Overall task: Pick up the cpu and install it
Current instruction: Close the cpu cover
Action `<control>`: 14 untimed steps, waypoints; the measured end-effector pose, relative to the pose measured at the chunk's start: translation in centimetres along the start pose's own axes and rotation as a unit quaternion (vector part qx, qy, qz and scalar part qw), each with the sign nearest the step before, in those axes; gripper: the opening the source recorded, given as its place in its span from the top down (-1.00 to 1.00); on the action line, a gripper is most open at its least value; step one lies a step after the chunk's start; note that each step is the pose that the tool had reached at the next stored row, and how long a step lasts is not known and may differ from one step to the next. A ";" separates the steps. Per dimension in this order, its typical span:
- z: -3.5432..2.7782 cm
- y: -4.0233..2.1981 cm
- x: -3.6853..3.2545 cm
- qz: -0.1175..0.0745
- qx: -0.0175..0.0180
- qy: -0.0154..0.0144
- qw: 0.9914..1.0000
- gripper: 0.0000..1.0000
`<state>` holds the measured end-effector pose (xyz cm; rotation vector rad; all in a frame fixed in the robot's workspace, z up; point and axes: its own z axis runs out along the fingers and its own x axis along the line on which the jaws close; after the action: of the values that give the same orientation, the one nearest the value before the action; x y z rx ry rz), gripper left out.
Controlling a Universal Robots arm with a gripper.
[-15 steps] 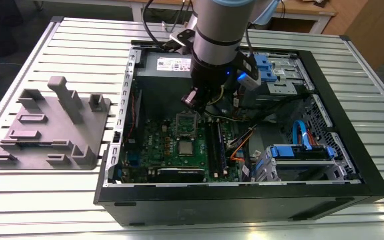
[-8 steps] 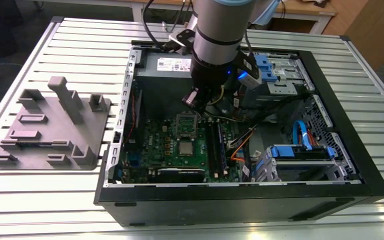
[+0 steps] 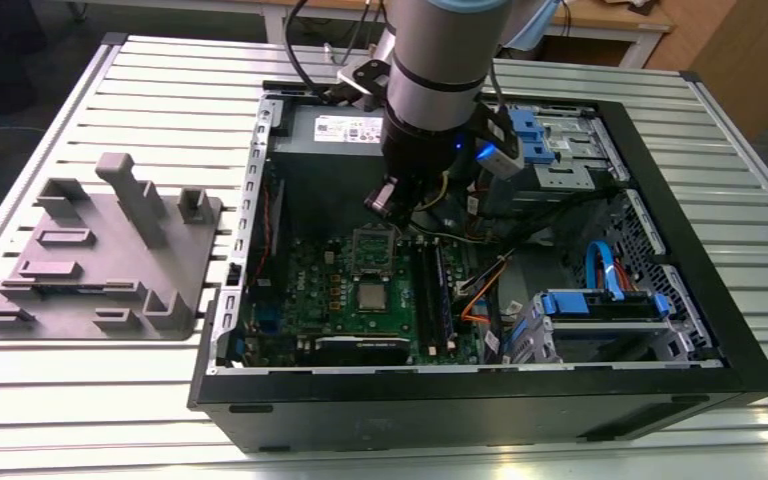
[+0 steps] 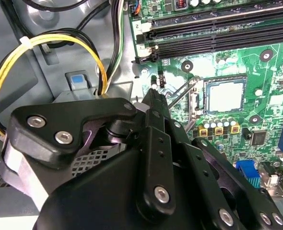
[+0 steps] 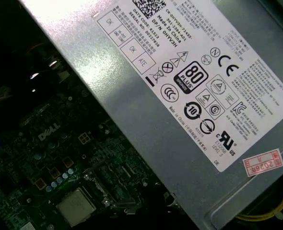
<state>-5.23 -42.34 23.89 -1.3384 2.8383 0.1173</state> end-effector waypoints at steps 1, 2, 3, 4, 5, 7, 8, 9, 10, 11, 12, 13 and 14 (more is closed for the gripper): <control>-0.03 -0.01 0.01 0.000 0.000 0.000 1.000 0.80; -0.09 -0.02 0.02 -0.001 0.000 0.000 1.000 0.80; -0.16 -0.02 0.03 -0.001 0.000 0.000 1.000 0.80; -0.24 -0.01 0.03 -0.002 0.000 0.000 1.000 0.80; -0.29 -0.02 0.03 -0.002 0.000 0.000 1.000 0.80; -0.38 -0.02 0.04 -0.003 0.000 0.000 1.000 0.80; -0.41 -0.02 0.05 -0.004 0.000 0.000 1.000 0.80; -0.45 -0.02 0.07 -0.005 0.000 0.000 1.000 0.80; -0.48 -0.03 0.09 -0.006 0.000 0.000 1.000 0.80; -0.52 -0.03 0.13 -0.007 0.000 0.000 1.000 0.80; -0.53 -0.03 0.17 -0.008 0.000 0.000 1.000 0.80; -0.55 -0.03 0.23 -0.009 0.000 0.001 1.000 0.80; -0.57 -0.04 0.30 -0.010 0.000 0.001 1.000 0.80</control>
<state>-5.37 -42.64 24.44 -1.3682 2.8247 0.1173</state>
